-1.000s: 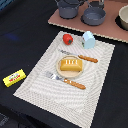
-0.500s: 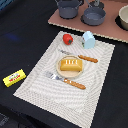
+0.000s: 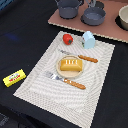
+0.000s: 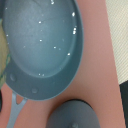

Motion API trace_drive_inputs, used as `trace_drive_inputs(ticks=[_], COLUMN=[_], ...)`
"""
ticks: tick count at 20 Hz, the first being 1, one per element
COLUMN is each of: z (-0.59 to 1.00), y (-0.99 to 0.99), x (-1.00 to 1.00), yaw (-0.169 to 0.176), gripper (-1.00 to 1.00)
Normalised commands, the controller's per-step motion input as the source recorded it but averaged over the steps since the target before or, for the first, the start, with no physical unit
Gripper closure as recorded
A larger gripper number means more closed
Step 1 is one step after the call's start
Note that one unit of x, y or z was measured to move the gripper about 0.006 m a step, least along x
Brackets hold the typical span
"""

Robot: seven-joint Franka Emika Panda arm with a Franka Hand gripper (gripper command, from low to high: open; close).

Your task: Interact with the objects in diverse but meaningful ways.

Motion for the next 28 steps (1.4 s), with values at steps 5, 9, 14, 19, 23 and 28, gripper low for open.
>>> trace_drive_inputs(ticks=[5, 9, 14, 19, 23, 28], z=[-0.09, -0.18, -0.26, -0.43, -0.54, -0.57], y=[-0.54, -0.53, -0.53, -0.52, -0.49, -0.47], x=[-0.53, -0.53, -0.54, -0.54, -0.55, -0.57], yaw=[-0.074, -0.078, -0.078, -0.075, -0.075, -0.081], gripper=[-1.0, -1.0, -1.0, -1.0, -1.0, -1.0])
